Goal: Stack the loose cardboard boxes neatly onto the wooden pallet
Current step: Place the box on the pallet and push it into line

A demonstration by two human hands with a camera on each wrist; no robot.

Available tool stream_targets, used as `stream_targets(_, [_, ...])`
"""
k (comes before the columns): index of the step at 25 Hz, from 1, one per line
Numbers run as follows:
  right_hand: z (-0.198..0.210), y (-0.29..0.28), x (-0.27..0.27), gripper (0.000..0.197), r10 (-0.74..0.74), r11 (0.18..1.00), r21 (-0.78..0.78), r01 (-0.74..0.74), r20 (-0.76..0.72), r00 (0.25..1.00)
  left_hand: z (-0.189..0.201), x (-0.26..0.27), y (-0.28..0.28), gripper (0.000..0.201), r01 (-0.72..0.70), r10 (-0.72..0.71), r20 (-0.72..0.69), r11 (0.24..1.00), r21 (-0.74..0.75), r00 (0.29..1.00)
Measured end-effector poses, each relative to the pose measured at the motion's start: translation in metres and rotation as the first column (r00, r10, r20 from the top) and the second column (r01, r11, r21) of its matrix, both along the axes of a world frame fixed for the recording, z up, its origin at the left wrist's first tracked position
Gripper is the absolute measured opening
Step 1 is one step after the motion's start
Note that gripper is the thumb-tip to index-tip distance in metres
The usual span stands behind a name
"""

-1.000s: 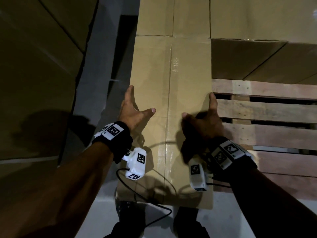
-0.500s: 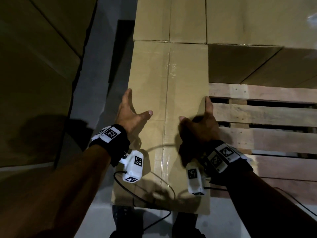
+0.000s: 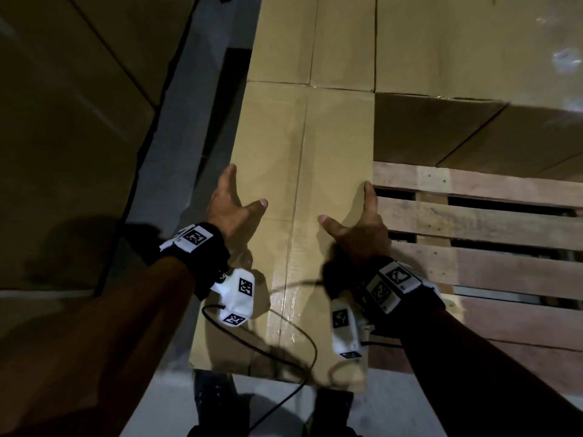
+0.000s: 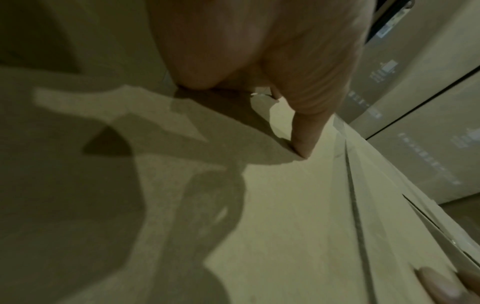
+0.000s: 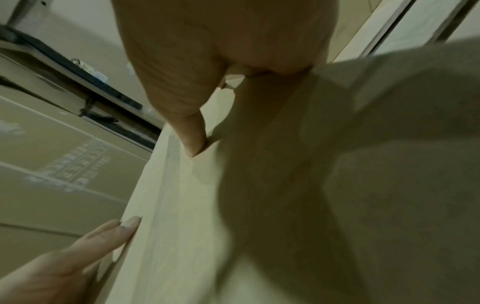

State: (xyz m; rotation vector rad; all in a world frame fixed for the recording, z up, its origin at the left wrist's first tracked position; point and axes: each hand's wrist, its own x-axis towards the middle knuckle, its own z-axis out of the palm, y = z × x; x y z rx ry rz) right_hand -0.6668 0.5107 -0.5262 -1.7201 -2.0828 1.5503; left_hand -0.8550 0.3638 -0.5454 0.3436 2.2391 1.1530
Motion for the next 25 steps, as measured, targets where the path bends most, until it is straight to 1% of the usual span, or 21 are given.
stream_targets(2, [-0.001,-0.001,0.0,0.107,0.005,1.0,0.005,-0.005,-0.024,1.0,-0.001,0.001,-0.001,0.093,-0.012,0.012,0.005,1.0,0.006,1.0])
stream_targets(6, [-0.002,0.0,-0.001,0.106,0.043,0.999,0.021,-0.042,-0.032,0.999,0.0,0.0,-0.002,0.091,-0.009,0.007,-0.036,0.999,-0.035,0.999])
stream_targets(9, [-0.004,0.003,-0.001,0.107,0.038,0.999,0.027,-0.037,-0.041,0.998,0.001,-0.002,-0.001,0.092,0.026,-0.027,-0.02,0.999,-0.034,0.999])
stream_targets(12, [-0.008,0.004,0.0,0.107,0.03,0.999,0.014,-0.029,-0.032,0.999,-0.001,-0.003,0.0,0.093,0.069,-0.07,-0.022,0.995,-0.076,0.997])
stream_targets(13, [-0.008,0.003,0.0,0.106,0.043,0.999,0.026,-0.043,-0.012,0.999,0.0,-0.003,-0.001,0.093,0.078,-0.082,-0.036,0.992,-0.102,0.996])
stream_targets(15, [-0.004,-0.004,0.004,0.102,0.11,0.985,0.131,-0.116,0.052,0.993,0.006,0.001,-0.007,0.091,0.098,-0.113,-0.074,0.977,-0.189,0.991])
stream_targets(16, [-0.001,-0.009,0.007,0.099,0.166,0.961,0.202,-0.188,0.123,0.978,0.01,0.004,-0.011,0.089,0.117,-0.144,-0.095,0.962,-0.247,0.985])
stream_targets(17, [0.006,-0.017,0.013,0.094,0.232,0.927,0.245,-0.285,0.224,0.947,0.015,0.011,-0.019,0.086,0.14,-0.184,-0.121,0.941,-0.307,0.975])
stream_targets(19, [0.012,-0.035,0.026,0.085,0.359,0.828,0.288,-0.481,0.388,0.849,0.024,0.025,-0.032,0.081,0.192,-0.285,-0.182,0.893,-0.406,0.941])
stream_targets(21, [0.02,-0.057,0.043,0.078,0.451,0.761,0.263,-0.593,0.443,0.775,0.036,0.043,-0.047,0.075,0.262,-0.391,-0.204,0.845,-0.466,0.898])
stream_targets(23, [0.022,-0.083,0.061,0.075,0.523,0.704,0.234,-0.671,0.469,0.712,0.044,0.06,-0.067,0.073,0.352,-0.497,-0.186,0.788,-0.505,0.848])
stream_targets(25, [0.022,-0.111,0.078,0.075,0.565,0.652,0.214,-0.727,0.503,0.655,0.047,0.081,-0.089,0.075,0.459,-0.62,-0.176,0.715,-0.527,0.764])
